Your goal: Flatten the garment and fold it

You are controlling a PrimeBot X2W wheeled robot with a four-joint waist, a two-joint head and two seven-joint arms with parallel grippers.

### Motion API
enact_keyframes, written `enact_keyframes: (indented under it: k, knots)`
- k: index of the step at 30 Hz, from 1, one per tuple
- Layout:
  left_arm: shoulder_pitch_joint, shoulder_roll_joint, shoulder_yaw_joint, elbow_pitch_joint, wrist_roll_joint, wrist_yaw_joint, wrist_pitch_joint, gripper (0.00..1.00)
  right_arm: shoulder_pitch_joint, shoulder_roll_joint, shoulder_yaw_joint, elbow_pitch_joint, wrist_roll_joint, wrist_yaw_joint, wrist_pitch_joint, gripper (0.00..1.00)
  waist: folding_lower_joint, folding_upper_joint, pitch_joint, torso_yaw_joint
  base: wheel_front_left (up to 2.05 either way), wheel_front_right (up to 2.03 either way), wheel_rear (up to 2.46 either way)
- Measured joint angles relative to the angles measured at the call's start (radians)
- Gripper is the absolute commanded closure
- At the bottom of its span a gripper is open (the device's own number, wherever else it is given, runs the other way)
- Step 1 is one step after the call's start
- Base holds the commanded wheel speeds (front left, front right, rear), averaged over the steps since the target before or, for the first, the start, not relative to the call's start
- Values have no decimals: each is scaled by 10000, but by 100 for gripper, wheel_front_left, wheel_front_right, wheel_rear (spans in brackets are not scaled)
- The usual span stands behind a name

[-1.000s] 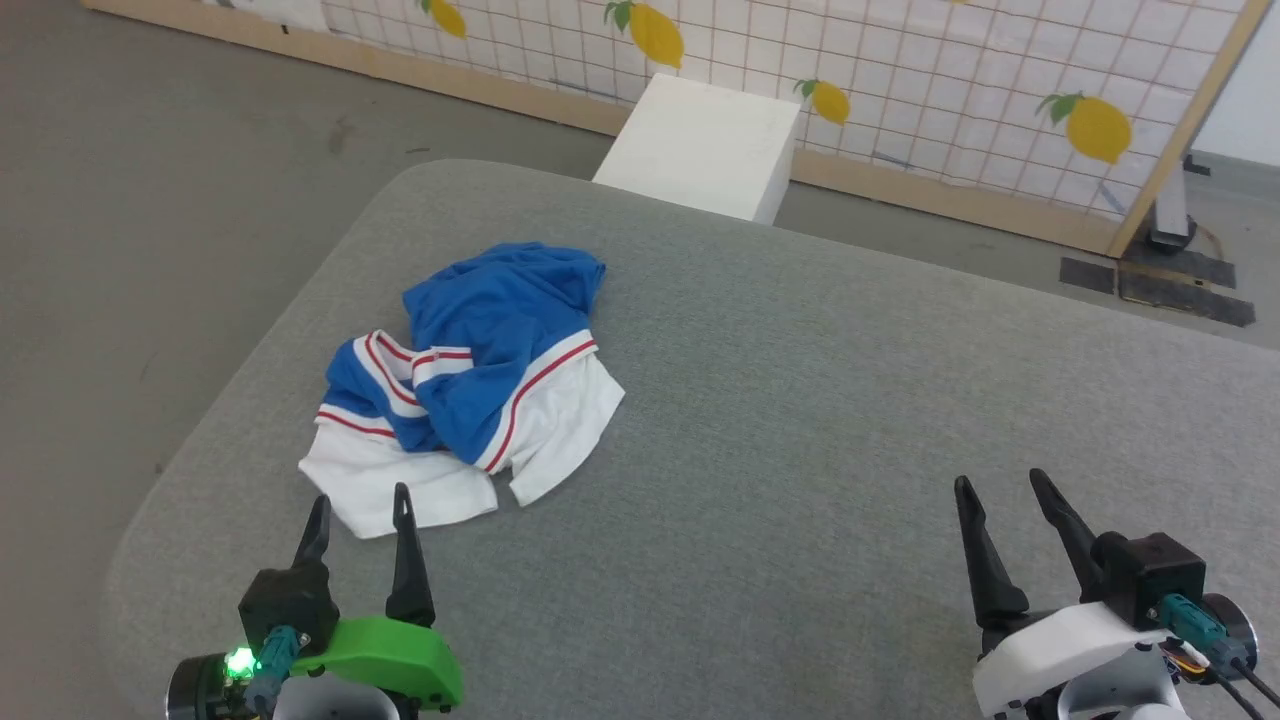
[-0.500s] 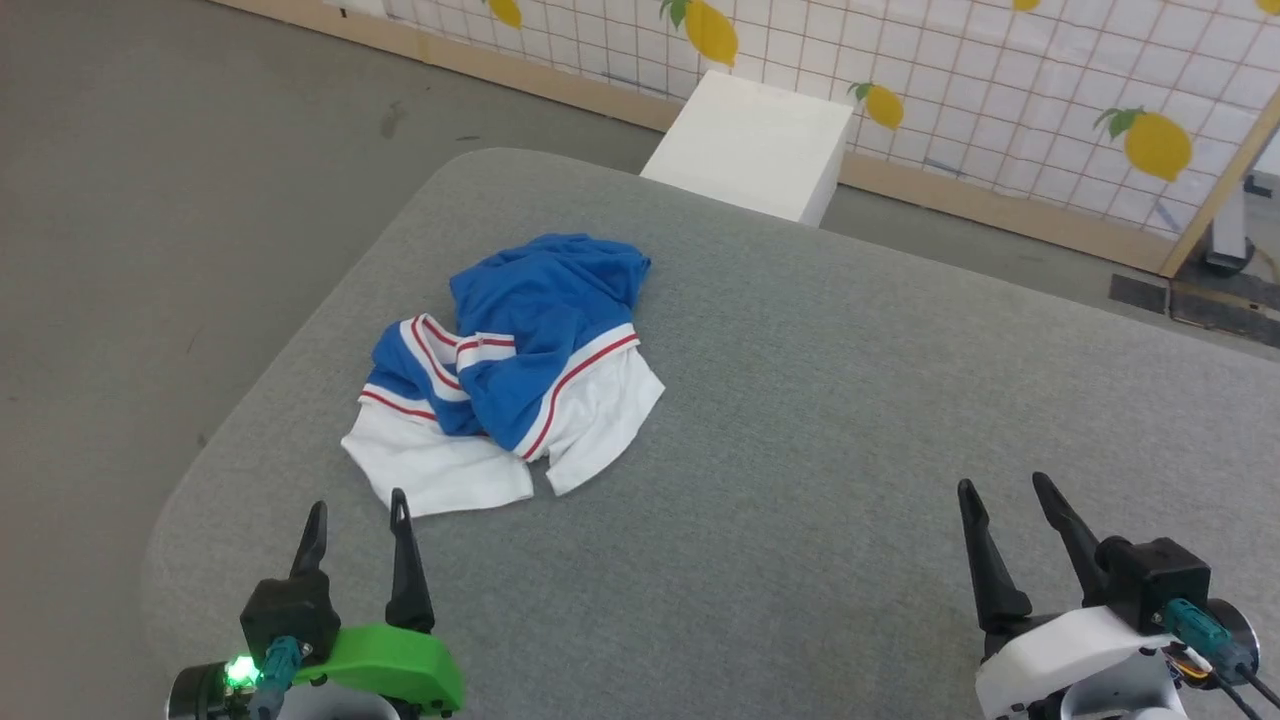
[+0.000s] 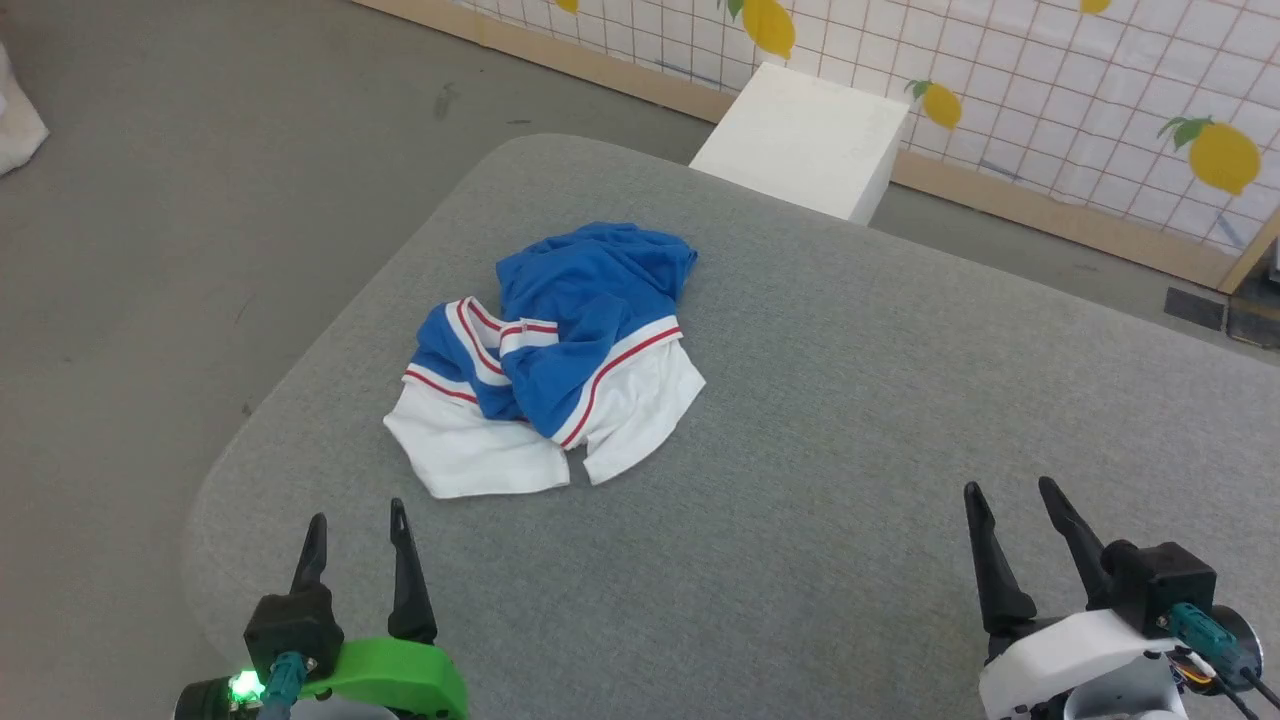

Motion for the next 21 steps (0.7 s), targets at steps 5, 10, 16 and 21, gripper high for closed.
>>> enact_keyframes:
  k: [5,10,16,21]
  knots:
    - [6,0,-8,88,-75,58,-146,0,3,0,-10,58,19,0,-73,0,0,0,-10,186,0,0,0]
    - [10,0,-15,151,-136,88,-242,0,4,0,-27,100,86,0,-84,0,0,0,-1,366,0,0,0]
    - [21,0,-10,221,-161,173,-316,0,4,2,-38,150,100,0,-159,0,0,0,3,475,0,0,0]
    - [28,0,-6,209,-163,178,-326,0,4,2,-56,153,104,0,-159,0,0,0,4,410,0,0,0]
